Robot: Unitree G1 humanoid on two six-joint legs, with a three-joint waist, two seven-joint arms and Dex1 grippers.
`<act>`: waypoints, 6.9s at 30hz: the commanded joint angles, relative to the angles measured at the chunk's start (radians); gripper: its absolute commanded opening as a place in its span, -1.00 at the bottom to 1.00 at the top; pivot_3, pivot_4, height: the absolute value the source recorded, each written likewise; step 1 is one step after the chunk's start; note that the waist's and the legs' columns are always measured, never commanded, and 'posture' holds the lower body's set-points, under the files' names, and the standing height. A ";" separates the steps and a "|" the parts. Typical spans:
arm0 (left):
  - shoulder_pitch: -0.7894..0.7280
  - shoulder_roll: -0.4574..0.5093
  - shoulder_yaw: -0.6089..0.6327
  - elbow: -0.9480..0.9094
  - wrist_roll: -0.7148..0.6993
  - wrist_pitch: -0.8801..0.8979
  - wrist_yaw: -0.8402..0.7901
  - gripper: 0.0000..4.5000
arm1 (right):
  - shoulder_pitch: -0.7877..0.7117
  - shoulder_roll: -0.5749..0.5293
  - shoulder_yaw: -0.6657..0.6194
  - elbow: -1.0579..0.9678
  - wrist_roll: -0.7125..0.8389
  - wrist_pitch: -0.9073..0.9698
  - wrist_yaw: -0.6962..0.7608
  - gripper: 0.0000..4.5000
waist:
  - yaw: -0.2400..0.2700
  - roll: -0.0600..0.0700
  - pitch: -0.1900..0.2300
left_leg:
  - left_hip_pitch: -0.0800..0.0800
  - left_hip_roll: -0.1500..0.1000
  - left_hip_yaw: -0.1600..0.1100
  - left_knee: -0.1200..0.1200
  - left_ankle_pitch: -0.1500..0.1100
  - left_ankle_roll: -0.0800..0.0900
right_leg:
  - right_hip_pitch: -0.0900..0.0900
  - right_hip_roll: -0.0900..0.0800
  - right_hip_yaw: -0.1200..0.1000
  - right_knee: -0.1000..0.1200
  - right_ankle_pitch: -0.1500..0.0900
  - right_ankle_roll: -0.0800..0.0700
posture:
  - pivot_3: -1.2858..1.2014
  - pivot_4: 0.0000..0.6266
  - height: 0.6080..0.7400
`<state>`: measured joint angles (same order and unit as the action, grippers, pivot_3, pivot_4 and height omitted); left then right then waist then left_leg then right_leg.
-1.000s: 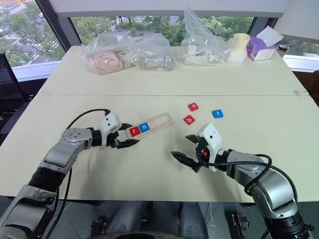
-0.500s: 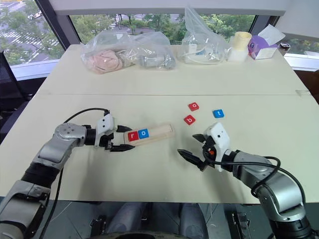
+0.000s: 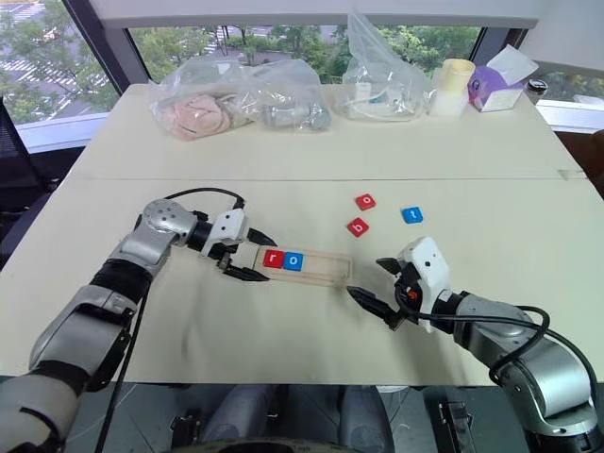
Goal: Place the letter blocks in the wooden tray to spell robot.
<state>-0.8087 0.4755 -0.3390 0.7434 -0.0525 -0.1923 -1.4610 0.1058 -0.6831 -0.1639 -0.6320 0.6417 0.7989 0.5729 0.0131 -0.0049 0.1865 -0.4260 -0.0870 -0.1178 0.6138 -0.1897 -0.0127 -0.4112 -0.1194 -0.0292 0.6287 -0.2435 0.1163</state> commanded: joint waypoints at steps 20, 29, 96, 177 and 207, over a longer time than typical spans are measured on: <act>0.065 0.198 0.185 -0.323 -0.139 0.464 -0.016 0.99 | -0.370 0.056 0.168 0.312 -0.179 -0.036 -0.065 1.00 | -0.026 -0.002 0.002 | 0.001 0.000 -0.001 0.001 0.000 0.000 | 0.000 0.001 0.000 0.002 0.001 0.001 | 0.03 -0.52 1.00; 0.377 0.258 0.471 -0.962 -0.444 0.981 0.277 0.99 | -0.619 0.183 0.310 0.647 -0.357 -0.035 -0.105 1.00 | -0.026 -0.002 0.003 | 0.000 0.000 -0.001 -0.002 0.000 0.000 | -0.003 0.001 0.002 0.003 0.001 0.001 | 0.03 -0.52 1.00; 0.378 0.301 0.206 -1.052 -0.480 0.890 0.347 1.00 | -0.226 0.447 -0.148 -0.408 -0.305 0.815 -0.303 0.94 | -0.025 0.000 0.002 | 0.000 0.000 0.004 -0.004 0.001 -0.002 | -0.010 0.003 0.012 0.003 0.000 -0.006 | 0.03 -0.52 1.00; 0.457 0.423 0.323 -1.089 -0.493 0.904 0.384 1.00 | -0.762 0.003 0.539 0.511 -0.496 -0.140 0.482 -0.49 | -0.010 -0.004 0.005 | -0.003 -0.001 0.010 -0.001 -0.002 0.002 | -0.012 0.001 0.017 0.003 0.001 0.002 | 0.03 -0.52 1.00; 0.489 0.400 0.295 -1.100 -0.442 0.858 0.413 1.00 | -0.710 0.090 0.606 0.462 -0.564 -0.134 0.411 -0.49 | -0.011 -0.004 0.005 | -0.002 -0.001 0.010 -0.001 -0.002 0.002 | -0.011 0.002 0.017 0.003 0.001 0.002 | 0.03 -0.52 1.00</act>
<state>-0.3198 0.8779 -0.0503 -0.3324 -0.4974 0.6811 -1.0498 -0.5900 -0.6031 0.4395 -0.1540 0.0841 0.6718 0.9864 0.0019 -0.0087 0.1912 -0.4280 -0.0879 -0.1077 0.6131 -0.1914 -0.0110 -0.4223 -0.1176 -0.0125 0.6322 -0.2421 0.1179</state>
